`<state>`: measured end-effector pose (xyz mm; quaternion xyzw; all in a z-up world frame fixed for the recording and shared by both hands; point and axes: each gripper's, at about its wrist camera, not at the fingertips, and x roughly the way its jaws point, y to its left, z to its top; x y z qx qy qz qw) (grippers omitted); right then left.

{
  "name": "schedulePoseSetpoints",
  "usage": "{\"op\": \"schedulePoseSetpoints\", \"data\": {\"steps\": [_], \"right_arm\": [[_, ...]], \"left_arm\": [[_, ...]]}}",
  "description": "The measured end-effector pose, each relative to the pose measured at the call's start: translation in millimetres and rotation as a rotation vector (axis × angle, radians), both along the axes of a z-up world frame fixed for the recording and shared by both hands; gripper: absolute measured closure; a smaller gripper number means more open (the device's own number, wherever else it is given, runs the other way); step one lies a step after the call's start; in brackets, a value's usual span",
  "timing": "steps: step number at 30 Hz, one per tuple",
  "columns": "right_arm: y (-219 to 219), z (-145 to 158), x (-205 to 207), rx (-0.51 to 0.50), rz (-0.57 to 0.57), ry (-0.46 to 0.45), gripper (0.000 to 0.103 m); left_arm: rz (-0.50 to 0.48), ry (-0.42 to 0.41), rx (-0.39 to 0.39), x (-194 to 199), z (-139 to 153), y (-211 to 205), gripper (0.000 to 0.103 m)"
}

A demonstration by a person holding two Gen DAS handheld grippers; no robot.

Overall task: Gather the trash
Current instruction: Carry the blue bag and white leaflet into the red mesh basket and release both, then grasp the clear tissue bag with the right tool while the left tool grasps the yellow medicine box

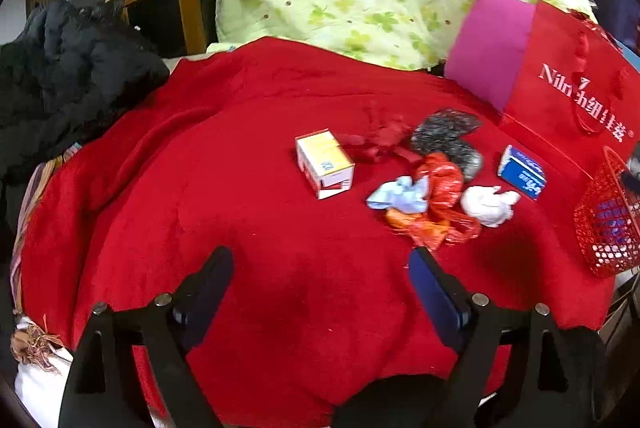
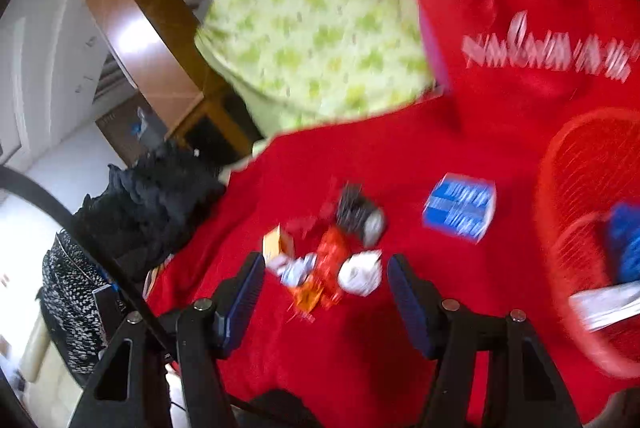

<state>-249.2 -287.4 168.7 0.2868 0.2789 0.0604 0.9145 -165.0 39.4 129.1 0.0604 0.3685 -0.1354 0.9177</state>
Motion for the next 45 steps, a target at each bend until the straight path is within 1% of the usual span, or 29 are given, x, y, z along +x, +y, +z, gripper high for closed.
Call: {"op": "schedulePoseSetpoints", "data": {"steps": [3,4,5,8,9,10,11,14,15,18,19,21,22,24,27,28,30,31,32,34,36,39,41,43,44,45], "right_arm": [[5.1,-27.5,32.4,0.052,0.015,0.082,0.036],[7.2,-48.0,54.8,0.079,0.009,0.137,0.036],[7.2,-48.0,54.8,0.079,0.009,0.137,0.036],[1.9,-87.3,93.2,0.18,-0.015,0.225,0.036],[1.9,-87.3,93.2,0.18,-0.015,0.225,0.036],[0.7,-99.6,107.3,0.217,-0.029,0.253,0.036],[0.7,-99.6,107.3,0.217,-0.029,0.253,0.037],[3.3,-119.7,132.4,0.234,-0.034,0.287,0.039],[4.1,-123.6,136.6,0.24,-0.032,0.296,0.04],[6.9,-134.3,148.8,0.233,-0.031,0.329,0.044],[7.9,-138.1,152.2,0.223,-0.033,0.343,0.045],[9.6,-147.6,158.7,0.219,-0.022,0.38,0.053],[10.8,-149.8,159.9,0.21,-0.017,0.386,0.055],[11.1,-150.7,158.7,0.195,-0.009,0.383,0.062],[13.2,-148.9,157.0,0.162,0.001,0.372,0.068],[13.2,-148.9,157.0,0.162,0.001,0.372,0.069],[16.4,-141.2,151.7,0.121,0.0,0.347,0.07],[16.5,-138.0,149.3,0.103,-0.005,0.336,0.07],[17.3,-132.5,146.0,0.074,-0.014,0.321,0.07],[17.6,-128.8,143.2,0.055,-0.018,0.308,0.07],[19.4,-120.3,136.8,0.034,-0.022,0.281,0.07],[24.0,-100.9,121.1,-0.039,-0.035,0.224,0.07],[27.6,-88.2,111.7,-0.082,-0.036,0.176,0.07],[28.8,-77.0,101.8,-0.111,-0.042,0.135,0.07],[28.6,-70.2,95.3,-0.125,-0.047,0.107,0.07],[28.6,-70.2,95.3,-0.125,-0.047,0.107,0.07]], "left_arm": [[-0.002,0.022,-0.006,19.8,-7.6,1.6,0.014],[-0.002,0.032,-0.01,31.0,-10.1,1.0,0.014],[-0.005,0.037,-0.011,39.2,-11.6,-0.1,0.014],[-0.011,0.058,-0.003,70.5,-17.7,-7.6,0.014],[-0.014,0.065,-0.003,78.8,-19.3,-10.2,0.014],[-0.018,0.08,-0.007,94.1,-22.5,-15.1,0.014],[-0.014,0.09,-0.009,103.5,-24.3,-17.8,0.014],[-0.004,0.127,-0.033,138.7,-31.3,-28.7,0.014],[0.014,0.151,-0.04,151.3,-34.1,-32.3,0.014],[0.029,0.188,-0.091,173.9,-37.0,-40.1,0.014],[0.033,0.198,-0.096,179.5,-38.8,-42.7,0.014],[0.053,0.236,-0.099,193.0,-47.9,-49.5,0.014],[0.059,0.255,-0.104,197.5,-52.5,-52.2,0.014],[0.074,0.302,-0.116,207.8,-64.9,-56.3,0.014],[0.113,0.363,-0.139,215.9,-80.1,-56.2,0.014],[0.121,0.385,-0.158,216.1,-84.9,-54.8,0.014],[0.13,0.415,-0.194,214.0,-92.5,-50.5,0.014],[0.136,0.421,-0.197,212.6,-94.5,-48.9,0.016],[0.141,0.42,-0.196,210.2,-95.9,-47.1,0.019],[0.132,0.412,-0.198,206.0,-96.3,-44.3,0.033],[0.107,0.416,-0.221,203.6,-95.7,-42.1,0.044],[0.104,0.397,-0.187,194.4,-90.2,-42.0,0.044],[0.083,0.381,-0.182,184.6,-83.7,-41.6,0.045],[0.069,0.351,-0.165,172.8,-73.5,-41.3,0.046],[0.06,0.321,-0.152,161.2,-64.1,-41.7,0.046],[0.052,0.304,-0.153,155.4,-57.8,-41.8,0.047]]}}
